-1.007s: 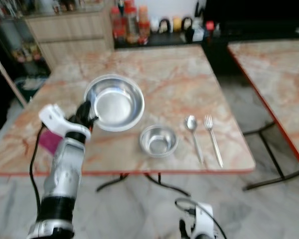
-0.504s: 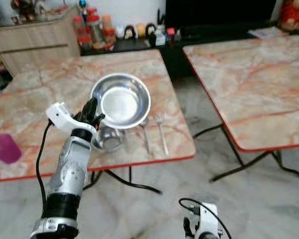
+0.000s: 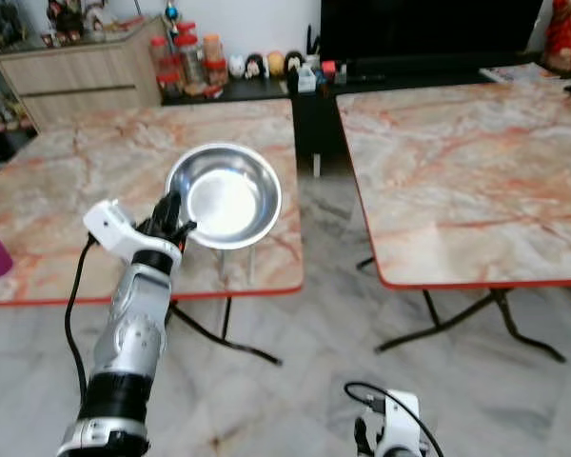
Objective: Setting the table
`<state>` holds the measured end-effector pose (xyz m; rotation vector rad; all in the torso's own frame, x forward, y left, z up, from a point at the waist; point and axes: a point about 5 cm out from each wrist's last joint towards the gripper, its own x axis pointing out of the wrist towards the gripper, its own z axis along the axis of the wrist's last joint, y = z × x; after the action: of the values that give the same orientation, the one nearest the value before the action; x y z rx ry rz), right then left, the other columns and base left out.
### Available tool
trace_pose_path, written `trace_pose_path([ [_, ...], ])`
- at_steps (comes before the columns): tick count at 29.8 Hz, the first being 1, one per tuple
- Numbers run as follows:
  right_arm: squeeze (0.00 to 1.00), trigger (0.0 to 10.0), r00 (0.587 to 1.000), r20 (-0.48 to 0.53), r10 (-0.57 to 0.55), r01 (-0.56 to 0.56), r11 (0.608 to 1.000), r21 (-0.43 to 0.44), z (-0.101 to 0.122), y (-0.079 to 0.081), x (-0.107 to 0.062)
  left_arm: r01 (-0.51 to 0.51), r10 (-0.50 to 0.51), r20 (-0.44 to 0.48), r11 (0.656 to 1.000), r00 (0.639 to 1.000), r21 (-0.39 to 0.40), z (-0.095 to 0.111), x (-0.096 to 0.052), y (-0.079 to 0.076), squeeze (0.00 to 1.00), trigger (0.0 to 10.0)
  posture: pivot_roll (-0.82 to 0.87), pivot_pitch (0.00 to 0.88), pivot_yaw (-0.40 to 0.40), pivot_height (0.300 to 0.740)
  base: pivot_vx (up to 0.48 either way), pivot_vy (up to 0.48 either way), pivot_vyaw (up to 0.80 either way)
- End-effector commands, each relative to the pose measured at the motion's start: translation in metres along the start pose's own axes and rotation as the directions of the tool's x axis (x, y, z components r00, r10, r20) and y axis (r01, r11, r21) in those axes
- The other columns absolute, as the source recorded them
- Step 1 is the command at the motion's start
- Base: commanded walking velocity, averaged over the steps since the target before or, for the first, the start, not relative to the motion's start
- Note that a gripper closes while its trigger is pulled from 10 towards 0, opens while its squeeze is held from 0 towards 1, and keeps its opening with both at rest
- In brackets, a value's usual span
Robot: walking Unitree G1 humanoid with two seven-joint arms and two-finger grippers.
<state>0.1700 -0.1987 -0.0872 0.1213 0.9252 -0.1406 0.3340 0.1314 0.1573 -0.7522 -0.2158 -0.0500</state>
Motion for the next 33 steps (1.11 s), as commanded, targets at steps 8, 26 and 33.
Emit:
trace_pose_path([
  [8, 0.00, 10.0, 1.000, -0.005, 0.024, -0.024, 1.000, 0.019, -0.0006, 0.0088, 0.0009, 0.023, -0.023, 0.014, 0.999, 1.000, 0.030, 0.0044, 0.0031, -0.0053, 0.00, 10.0, -0.18, 0.000, 0.081, 0.740, 0.259, -0.396, 0.16],
  [26, 0.00, 10.0, 1.000, -0.013, 0.010, -0.009, 0.999, 0.047, -0.0001, 0.0092, 0.0014, 0.067, -0.067, -0.005, 0.998, 0.998, 0.016, -0.0002, 0.0014, -0.0130, 0.00, 10.0, -0.19, 0.000, 0.085, 0.740, 0.182, -0.380, -0.13],
  [33, 0.00, 10.0, 1.000, -0.011, 0.005, -0.005, 0.999, 0.054, -0.0003, 0.0080, 0.0012, 0.070, -0.070, -0.006, 0.997, 0.998, 0.016, -0.0006, 0.0024, -0.0144, 0.00, 10.0, -0.19, 0.000, 0.087, 0.740, 0.000, -0.395, 0.00],
])
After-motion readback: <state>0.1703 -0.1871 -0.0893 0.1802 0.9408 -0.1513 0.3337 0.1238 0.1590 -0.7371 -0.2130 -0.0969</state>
